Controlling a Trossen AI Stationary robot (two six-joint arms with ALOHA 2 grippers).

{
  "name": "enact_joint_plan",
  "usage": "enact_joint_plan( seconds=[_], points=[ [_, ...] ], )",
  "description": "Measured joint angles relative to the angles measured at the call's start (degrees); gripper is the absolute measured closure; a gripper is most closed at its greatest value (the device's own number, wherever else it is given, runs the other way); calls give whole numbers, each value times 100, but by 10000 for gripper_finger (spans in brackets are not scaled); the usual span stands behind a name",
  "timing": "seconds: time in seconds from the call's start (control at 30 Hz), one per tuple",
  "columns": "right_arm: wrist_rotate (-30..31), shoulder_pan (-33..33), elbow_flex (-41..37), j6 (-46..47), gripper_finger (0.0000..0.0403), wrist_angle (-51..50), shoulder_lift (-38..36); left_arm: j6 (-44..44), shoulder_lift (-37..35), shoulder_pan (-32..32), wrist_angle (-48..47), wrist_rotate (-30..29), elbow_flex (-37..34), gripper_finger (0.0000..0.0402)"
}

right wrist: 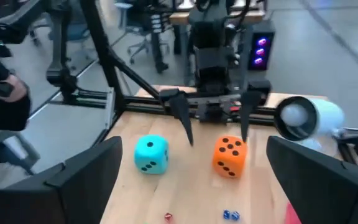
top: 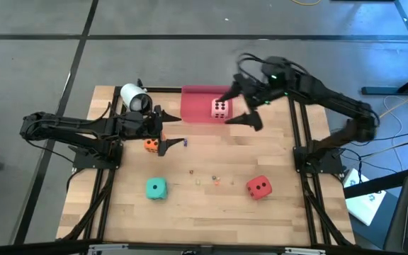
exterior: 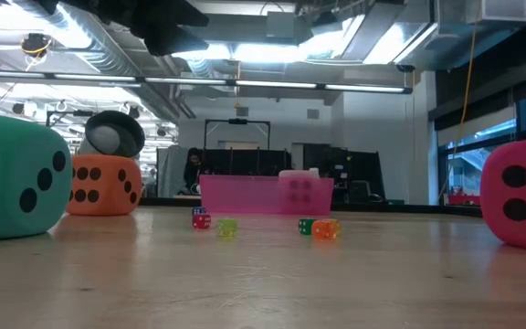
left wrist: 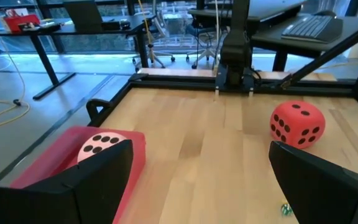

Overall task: Pick & Place Dice
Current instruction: Put the big red dice into the pink bin

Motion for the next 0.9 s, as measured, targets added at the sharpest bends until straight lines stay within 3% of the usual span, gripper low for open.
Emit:
enact_joint_plan(
  seconds=[0.27, 0.43, 0.67, 0.9],
  points=[
    [1062, 0, -2473, 311, 3, 1025, -1852, -63, 2, 0, 179, 9, 0, 29],
    [1520, 0, -3682, 733, 3, 1423, -2640, -153, 167, -13, 178, 15, 0, 29],
    [1409, 0, -4585, 1625, 3, 1421, -2791, -373, 613, -101, 175, 15, 0, 29],
    [875, 36, -5035, 1544, 3, 1771, -2617, -653, 954, -347, 216, 17, 0, 29]
  ],
)
